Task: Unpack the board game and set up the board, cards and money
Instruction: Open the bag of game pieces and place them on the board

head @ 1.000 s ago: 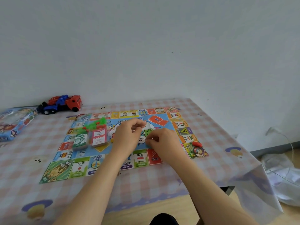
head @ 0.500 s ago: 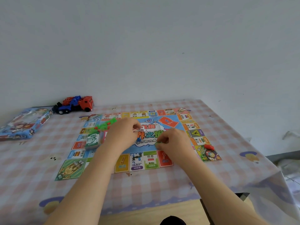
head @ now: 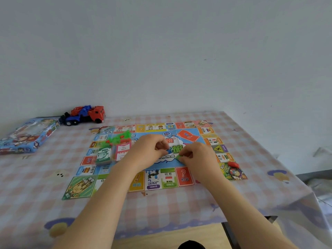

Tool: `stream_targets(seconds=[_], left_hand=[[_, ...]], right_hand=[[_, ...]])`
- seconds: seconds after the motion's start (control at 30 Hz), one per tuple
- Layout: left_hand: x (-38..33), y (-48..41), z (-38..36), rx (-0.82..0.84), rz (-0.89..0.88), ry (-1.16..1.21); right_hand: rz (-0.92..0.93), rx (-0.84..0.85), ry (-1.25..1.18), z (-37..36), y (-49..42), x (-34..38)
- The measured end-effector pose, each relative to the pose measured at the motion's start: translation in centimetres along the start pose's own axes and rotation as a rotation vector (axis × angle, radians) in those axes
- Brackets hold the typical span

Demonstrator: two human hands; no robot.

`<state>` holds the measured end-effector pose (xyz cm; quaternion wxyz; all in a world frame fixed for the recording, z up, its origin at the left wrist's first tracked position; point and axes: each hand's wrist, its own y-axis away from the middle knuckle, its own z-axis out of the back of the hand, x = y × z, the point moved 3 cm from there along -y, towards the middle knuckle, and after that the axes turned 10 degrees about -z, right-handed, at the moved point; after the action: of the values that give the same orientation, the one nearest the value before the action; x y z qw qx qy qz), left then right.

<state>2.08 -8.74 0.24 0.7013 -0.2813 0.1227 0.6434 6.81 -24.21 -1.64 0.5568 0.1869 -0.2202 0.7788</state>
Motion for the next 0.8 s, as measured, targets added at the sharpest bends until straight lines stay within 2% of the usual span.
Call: stream_targets(seconds=[0.4, 0.53, 0.63, 0.8], left_hand=[[-5.0, -1.1, -3.8, 0.034, -0.069, 0.279], [-7.0, -1.3, -5.7, 0.081, -0.072, 0.333], [-7.9, -1.4, -6.8, 0.110, -0.089, 0.317], [-8.2, -1.5, -7.4, 0.098, -0.144, 0.152]], right_hand=[[-0.085, -0.168, -0.094, 5.8, 2.0, -5.1], [-0.122, -0.207, -0.055, 7.9, 3.3, -7.4], [-0.105, -0.179, -0.003, 8.3, 4.0, -8.1], [-0.104, -0.091, 0.138, 7.8, 4.6, -8.2]])
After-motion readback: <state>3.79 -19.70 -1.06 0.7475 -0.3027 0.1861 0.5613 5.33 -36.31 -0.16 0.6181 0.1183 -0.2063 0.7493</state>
